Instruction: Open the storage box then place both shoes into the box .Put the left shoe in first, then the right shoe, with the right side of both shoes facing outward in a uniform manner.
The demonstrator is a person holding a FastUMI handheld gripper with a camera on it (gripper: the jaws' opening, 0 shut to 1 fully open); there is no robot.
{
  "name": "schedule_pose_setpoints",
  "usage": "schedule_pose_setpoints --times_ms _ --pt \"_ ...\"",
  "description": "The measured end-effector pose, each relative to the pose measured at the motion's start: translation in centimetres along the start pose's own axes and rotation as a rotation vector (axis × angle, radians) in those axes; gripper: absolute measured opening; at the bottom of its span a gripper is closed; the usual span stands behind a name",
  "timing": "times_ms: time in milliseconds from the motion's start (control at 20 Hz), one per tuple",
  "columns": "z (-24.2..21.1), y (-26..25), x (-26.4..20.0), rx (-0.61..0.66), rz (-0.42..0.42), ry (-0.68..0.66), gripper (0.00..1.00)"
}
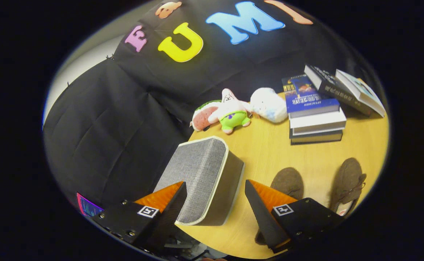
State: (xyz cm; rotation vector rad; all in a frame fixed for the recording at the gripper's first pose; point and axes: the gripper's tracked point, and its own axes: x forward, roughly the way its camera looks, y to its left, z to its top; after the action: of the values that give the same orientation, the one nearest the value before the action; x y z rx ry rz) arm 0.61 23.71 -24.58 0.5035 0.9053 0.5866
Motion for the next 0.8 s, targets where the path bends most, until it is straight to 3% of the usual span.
schedule_pose_setpoints --times_ms 250,600,800 --pt "-2.8 0.5 2.7 0.164 0.131 0.126 0.98" --pt "-4.4 -0.3 4.8 0.397 0.22 0.199 0.98" --pt "-4.7 0.5 5.9 0.515 0.347 0.221 0.98"
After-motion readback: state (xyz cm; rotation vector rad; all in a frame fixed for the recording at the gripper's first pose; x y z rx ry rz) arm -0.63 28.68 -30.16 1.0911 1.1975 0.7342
